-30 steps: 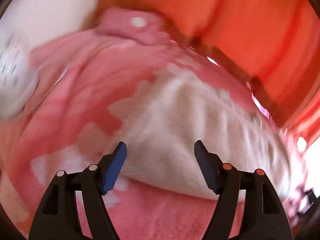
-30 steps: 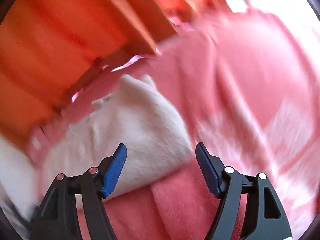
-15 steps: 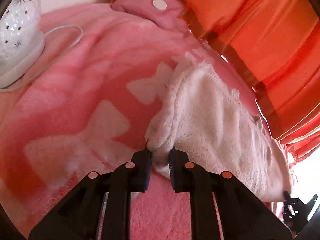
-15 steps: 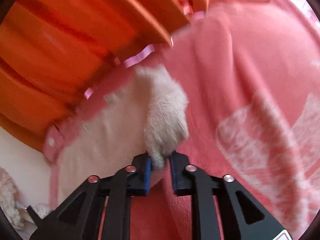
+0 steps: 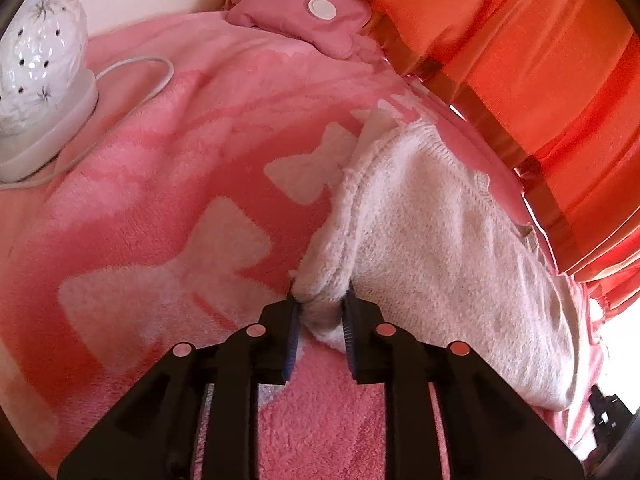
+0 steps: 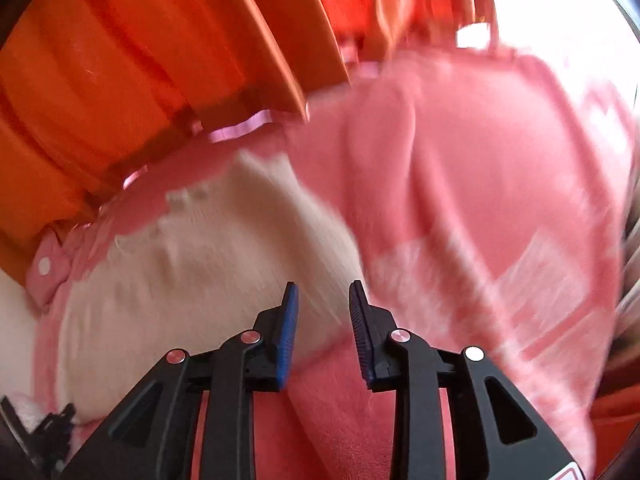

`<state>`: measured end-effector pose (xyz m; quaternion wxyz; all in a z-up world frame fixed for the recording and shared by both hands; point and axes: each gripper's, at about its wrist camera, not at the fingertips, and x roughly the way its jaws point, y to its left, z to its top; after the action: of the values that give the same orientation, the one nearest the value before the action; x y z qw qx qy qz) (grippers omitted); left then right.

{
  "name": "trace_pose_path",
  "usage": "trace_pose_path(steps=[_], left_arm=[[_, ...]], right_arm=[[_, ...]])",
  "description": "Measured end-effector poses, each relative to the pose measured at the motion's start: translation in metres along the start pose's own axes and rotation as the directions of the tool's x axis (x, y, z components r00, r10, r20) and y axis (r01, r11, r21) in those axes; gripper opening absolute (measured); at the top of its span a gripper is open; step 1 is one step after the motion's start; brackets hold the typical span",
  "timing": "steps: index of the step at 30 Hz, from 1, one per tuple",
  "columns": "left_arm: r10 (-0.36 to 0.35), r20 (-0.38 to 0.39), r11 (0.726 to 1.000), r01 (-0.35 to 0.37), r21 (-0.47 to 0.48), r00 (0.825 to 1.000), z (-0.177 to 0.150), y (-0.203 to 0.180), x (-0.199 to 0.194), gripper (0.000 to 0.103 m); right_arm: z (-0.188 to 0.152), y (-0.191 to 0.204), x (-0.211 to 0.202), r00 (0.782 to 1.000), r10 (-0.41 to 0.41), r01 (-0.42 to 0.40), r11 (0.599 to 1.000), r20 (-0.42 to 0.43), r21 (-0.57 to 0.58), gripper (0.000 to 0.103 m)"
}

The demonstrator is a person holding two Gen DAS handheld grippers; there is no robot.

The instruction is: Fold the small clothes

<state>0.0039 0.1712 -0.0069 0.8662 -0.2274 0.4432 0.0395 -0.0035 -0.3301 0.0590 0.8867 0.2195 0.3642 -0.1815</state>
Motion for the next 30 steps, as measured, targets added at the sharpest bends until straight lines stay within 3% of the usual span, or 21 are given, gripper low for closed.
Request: trace_pose_path(steps=[2, 4, 6, 8, 11, 14, 19, 22, 24, 25, 27, 30], left_arm=[[0.001, -0.005, 1.000, -0.001, -0.007, 1.000, 0.000, 0.001, 0.002, 0.021], [0.006, -0.005, 1.000, -0.006, -0.007, 1.000, -0.001, -0.001, 0.004, 0.022], [0.020, -0.001, 1.000, -0.020, 0.006, 1.000, -0.002, -0.004, 0.006, 0.024], [0.033, 0.006, 0.999, -0.033, 0.019, 0.999, -0.003, -0.006, 0.007, 0.026], [0.036, 0.014, 0.999, -0.036, 0.018, 0.999, -0.003, -0.007, 0.008, 0.030], [0.033, 0.027, 0.999, -0.033, 0.009, 0.999, -0.004, -0.009, 0.010, 0.037], [-0.073, 0.051, 0.994, 0.076, -0.074, 0.996, -0.002, -0.010, 0.009, 0.080], [-0.086, 0.063, 0.988, 0.093, -0.122, 0.994, 0.000, -0.012, 0.014, 0.085], [-0.066, 0.064, 0.991, 0.073, -0.110, 0.996, 0.003, -0.018, 0.017, 0.079], [-0.062, 0.064, 0.993, 0.068, -0.094, 0.996, 0.005, -0.022, 0.018, 0.056], [-0.089, 0.034, 0.995, 0.091, -0.047, 0.995, 0.009, -0.031, 0.020, 0.024], [-0.117, 0.073, 0.993, 0.117, 0.006, 0.990, 0.014, -0.053, 0.001, 0.019]], right_arm=[[0.009, 0.022, 0.001, 0.996, 0.086, -0.087, 0.994, -0.016, -0.065, 0.027], [0.014, 0.058, 0.013, 0.975, 0.205, -0.217, 0.963, -0.091, -0.159, 0.027], [0.009, 0.107, 0.037, 0.939, 0.273, -0.324, 0.906, -0.209, -0.274, 0.027], [-0.001, 0.135, 0.053, 0.917, 0.288, -0.375, 0.858, -0.277, -0.351, 0.020], [-0.017, 0.177, 0.085, 0.916, 0.246, -0.376, 0.798, -0.316, -0.470, 0.016], [-0.026, 0.189, 0.127, 0.897, 0.205, -0.386, 0.795, -0.392, -0.468, 0.016], [-0.036, 0.199, 0.144, 0.895, 0.170, -0.381, 0.773, -0.412, -0.508, 0.016], [-0.035, 0.203, 0.147, 0.894, 0.172, -0.386, 0.763, -0.413, -0.519, 0.017], [-0.033, 0.198, 0.144, 0.885, 0.189, -0.403, 0.769, -0.425, -0.497, 0.017], [-0.031, 0.195, 0.146, 0.876, 0.203, -0.416, 0.776, -0.436, -0.474, 0.017], [-0.028, 0.191, 0.147, 0.862, 0.225, -0.435, 0.789, -0.454, -0.434, 0.017], [-0.026, 0.189, 0.143, 0.855, 0.234, -0.443, 0.794, -0.462, -0.417, 0.018]])
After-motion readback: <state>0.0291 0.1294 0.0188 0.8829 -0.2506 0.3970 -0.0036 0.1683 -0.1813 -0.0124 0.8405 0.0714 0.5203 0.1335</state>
